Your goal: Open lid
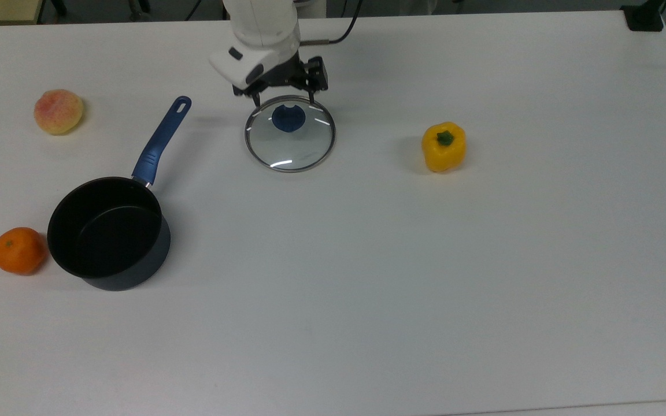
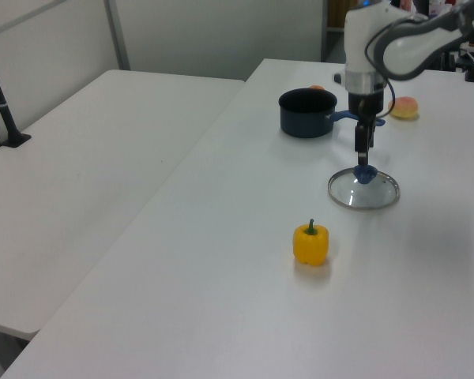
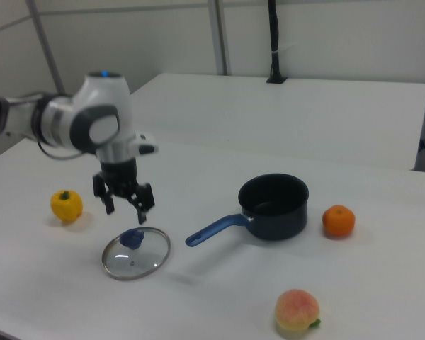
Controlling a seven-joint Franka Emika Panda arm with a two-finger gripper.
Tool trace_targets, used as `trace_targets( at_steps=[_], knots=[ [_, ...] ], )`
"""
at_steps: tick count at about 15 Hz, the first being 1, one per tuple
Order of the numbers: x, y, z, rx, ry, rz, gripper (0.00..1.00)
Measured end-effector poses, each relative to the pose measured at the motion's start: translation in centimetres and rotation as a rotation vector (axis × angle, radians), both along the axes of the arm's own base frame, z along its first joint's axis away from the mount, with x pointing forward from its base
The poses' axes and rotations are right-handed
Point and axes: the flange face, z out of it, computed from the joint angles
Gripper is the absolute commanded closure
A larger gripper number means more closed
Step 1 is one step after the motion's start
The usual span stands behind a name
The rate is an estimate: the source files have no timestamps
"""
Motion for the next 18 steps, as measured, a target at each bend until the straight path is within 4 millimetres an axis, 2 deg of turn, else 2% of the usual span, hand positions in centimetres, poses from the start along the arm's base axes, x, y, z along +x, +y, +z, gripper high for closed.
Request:
trace_targets(
  at_steps=[5, 6, 8, 9, 11, 13, 18],
  knots=[
    [-0.1, 0.3, 10.9, -0.043, 0.06, -0.124, 0.0],
    [-0.3, 0.2, 14.1, -0.05, 0.054, -0.174, 0.0],
    [-1.2, 0.3, 18.8, -0.053, 0.014, -0.228, 0.0],
    [-2.0, 0.3, 20.3, -0.054, 0.004, -0.232, 0.0],
    [-3.6, 0.6, 22.4, -0.057, -0.006, -0.229, 0.0],
    [-4.5, 0.8, 23.6, -0.056, -0.022, -0.225, 0.0],
    [-4.6, 0.7, 23.0, -0.05, -0.006, -0.222, 0.0]
  ],
)
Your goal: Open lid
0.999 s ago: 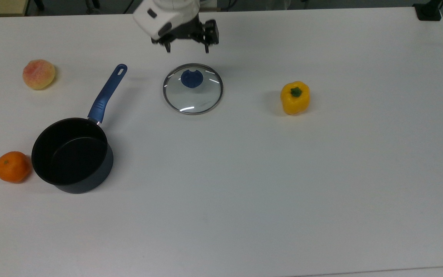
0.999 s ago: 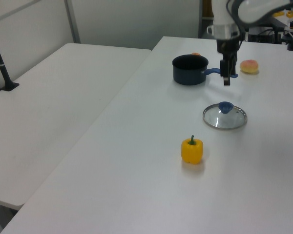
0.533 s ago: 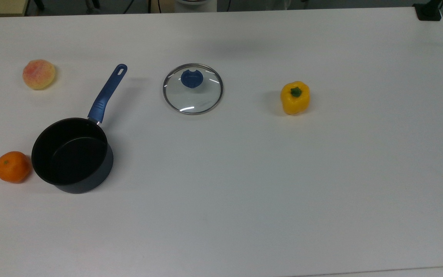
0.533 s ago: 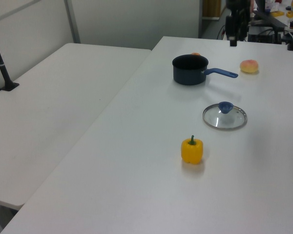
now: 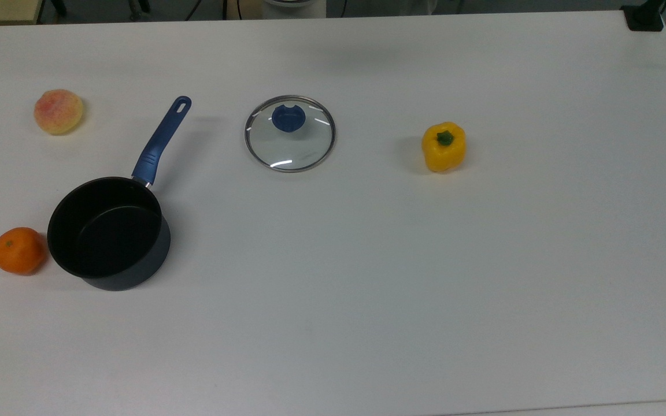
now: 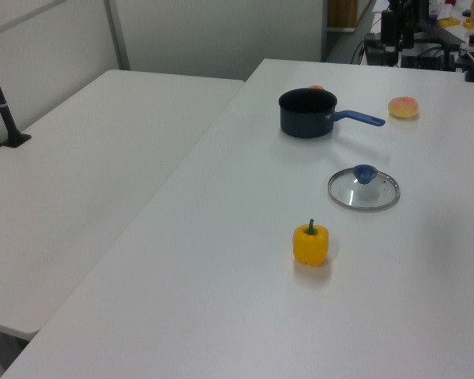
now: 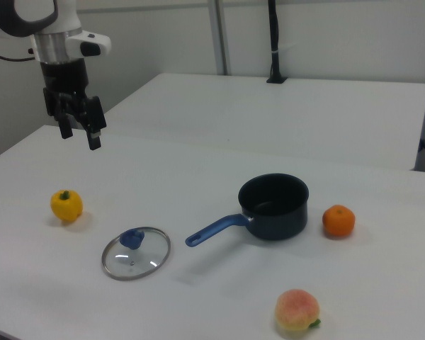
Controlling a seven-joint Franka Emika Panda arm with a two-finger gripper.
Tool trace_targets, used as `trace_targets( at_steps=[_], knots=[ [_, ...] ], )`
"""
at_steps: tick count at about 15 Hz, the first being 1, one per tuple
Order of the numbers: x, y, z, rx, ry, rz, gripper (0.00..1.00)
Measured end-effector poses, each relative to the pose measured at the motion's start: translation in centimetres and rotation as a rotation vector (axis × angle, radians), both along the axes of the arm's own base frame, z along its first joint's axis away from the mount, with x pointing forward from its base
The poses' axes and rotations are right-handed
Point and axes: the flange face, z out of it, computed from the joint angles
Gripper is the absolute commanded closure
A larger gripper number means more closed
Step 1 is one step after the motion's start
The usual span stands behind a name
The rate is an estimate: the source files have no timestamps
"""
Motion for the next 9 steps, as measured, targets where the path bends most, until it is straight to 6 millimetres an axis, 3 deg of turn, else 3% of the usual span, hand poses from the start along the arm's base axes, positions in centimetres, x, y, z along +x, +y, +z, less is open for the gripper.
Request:
trace_targets(
  at_steps=[9],
  knots=[
    [3.3, -0.4, -1.3, 0.039, -0.166, 0.101, 0.0]
  ],
)
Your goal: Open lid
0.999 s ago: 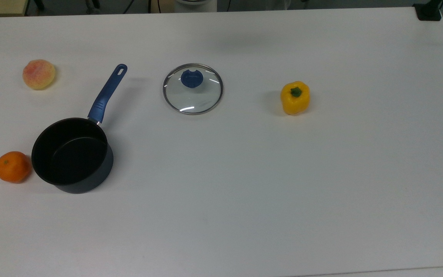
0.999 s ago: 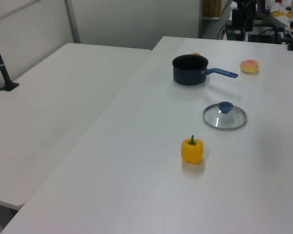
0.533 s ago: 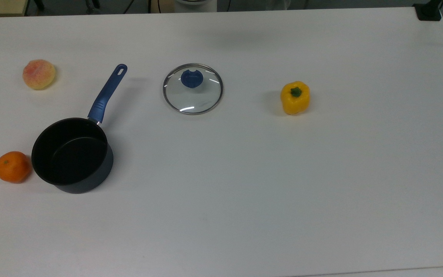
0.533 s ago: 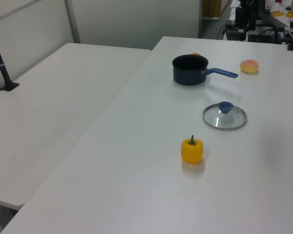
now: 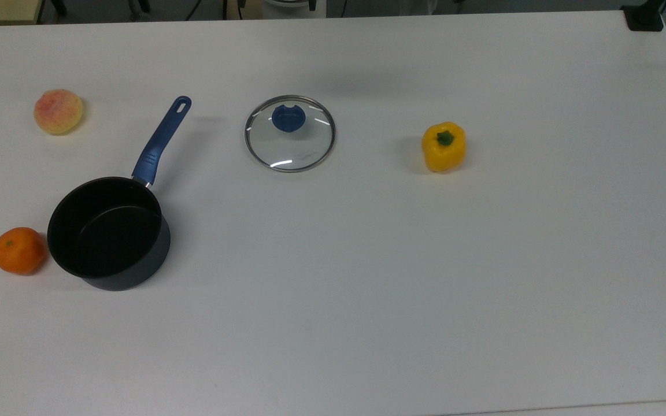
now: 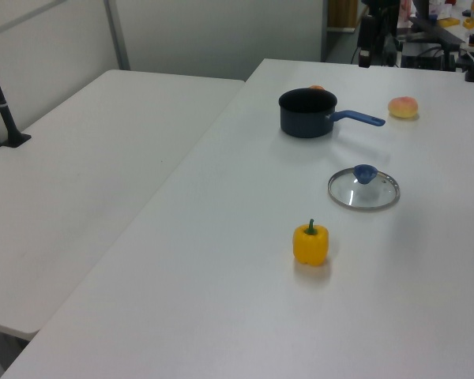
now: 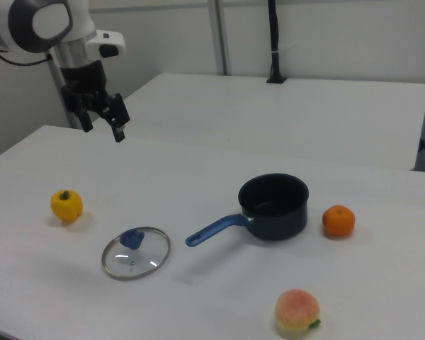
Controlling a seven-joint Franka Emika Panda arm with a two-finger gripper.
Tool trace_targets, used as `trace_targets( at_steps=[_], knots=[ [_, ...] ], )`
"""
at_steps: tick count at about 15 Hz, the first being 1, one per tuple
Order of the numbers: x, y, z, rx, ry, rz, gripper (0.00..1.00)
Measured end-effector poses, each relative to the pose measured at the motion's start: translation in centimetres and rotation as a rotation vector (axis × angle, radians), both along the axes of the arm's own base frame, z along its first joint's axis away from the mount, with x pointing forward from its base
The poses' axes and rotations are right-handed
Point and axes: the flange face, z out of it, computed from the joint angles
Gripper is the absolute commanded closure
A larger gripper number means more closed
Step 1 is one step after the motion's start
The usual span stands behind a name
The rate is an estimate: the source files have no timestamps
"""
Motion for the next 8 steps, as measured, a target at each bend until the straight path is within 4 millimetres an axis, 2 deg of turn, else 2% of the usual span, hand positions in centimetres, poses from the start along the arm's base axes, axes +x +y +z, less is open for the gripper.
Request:
trace_targets(
  at_steps=[3, 8],
  knots=[
    [0.3, -0.9, -0.2, -0.006, -0.007, 0.086, 0.0],
    [0.4, -2.7, -0.2, -0.006, -0.008, 0.068, 0.0]
  ],
)
